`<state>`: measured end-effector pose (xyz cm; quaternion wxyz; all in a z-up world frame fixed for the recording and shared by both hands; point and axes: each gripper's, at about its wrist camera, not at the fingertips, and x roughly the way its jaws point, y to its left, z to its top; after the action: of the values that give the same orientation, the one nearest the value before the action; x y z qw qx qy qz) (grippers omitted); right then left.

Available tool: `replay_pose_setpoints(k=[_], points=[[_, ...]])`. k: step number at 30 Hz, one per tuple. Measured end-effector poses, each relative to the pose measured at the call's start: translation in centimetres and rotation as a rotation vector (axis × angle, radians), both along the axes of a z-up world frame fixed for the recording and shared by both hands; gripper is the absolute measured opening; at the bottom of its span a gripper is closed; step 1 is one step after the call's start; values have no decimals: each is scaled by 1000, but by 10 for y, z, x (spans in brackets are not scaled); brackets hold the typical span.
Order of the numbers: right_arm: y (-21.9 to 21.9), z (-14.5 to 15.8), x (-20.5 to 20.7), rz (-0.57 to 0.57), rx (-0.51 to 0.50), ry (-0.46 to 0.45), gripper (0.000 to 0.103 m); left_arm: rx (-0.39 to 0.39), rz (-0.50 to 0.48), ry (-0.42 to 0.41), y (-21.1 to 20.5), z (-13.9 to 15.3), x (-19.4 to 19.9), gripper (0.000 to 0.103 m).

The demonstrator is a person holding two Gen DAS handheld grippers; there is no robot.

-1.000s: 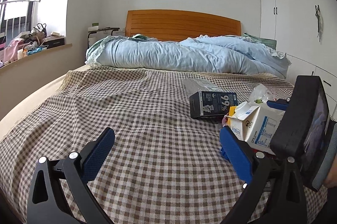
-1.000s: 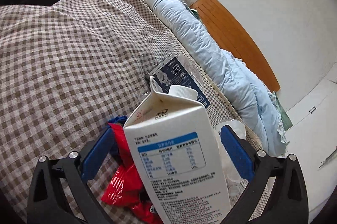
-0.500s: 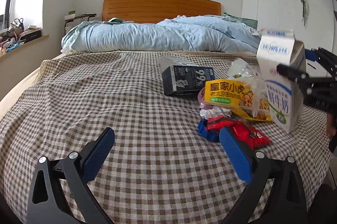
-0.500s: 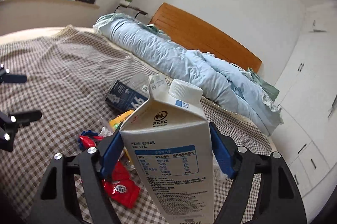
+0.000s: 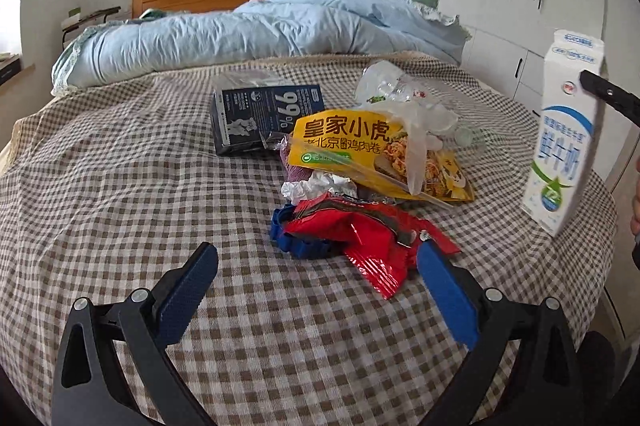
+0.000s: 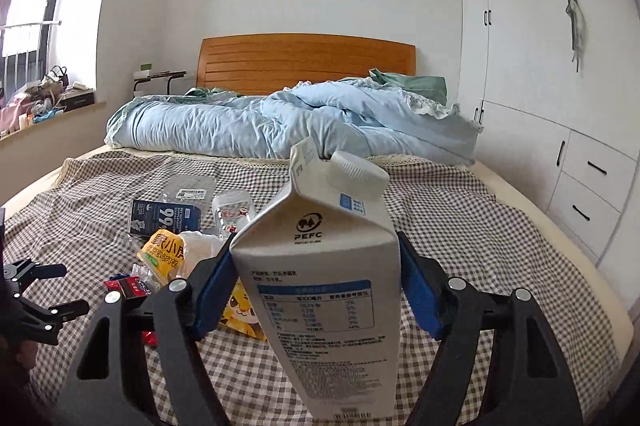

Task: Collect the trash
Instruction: 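Grasp the red snack wrapper with the left tool while the right tool holds the carton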

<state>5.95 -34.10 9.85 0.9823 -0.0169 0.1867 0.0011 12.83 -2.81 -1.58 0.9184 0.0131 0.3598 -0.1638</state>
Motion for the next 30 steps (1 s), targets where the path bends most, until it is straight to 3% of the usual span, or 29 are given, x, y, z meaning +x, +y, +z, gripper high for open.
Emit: replay_pose_setpoints(k=[2,3,5,7,11,16,18,19,20,27,30], points=[[-2,-1,-5,0,7,-16,72,-35,45,112,3,-8,23,96],[-3,-2,-6,6,13,-21,72,-102,68,163,7,-11,31,95],[-7,-4,-8,11,23,-27,72,-232,99,236,13,-17,40,81],[-8,-7,-9,22,28,-27,72,-289,114,260,8,-18,43,73],[-9,-9,-10,33,28,-31,72,-252,166,250,-19,-13,51,68],[-16,-8,-14,46,38,-33,72,-273,297,353,-27,-19,75,66],[-18,-7,-17,51,43,-37,72,-267,324,371,-27,-19,76,56],[-21,-7,-19,50,50,-41,72,-267,320,377,-29,-19,75,31],[-23,-6,-22,48,58,-48,72,-261,306,386,-32,-19,74,25],[-44,7,-49,26,102,-104,72,-270,233,261,-48,23,42,11],[-53,16,-66,8,97,-137,72,-274,198,175,-58,52,27,10]])
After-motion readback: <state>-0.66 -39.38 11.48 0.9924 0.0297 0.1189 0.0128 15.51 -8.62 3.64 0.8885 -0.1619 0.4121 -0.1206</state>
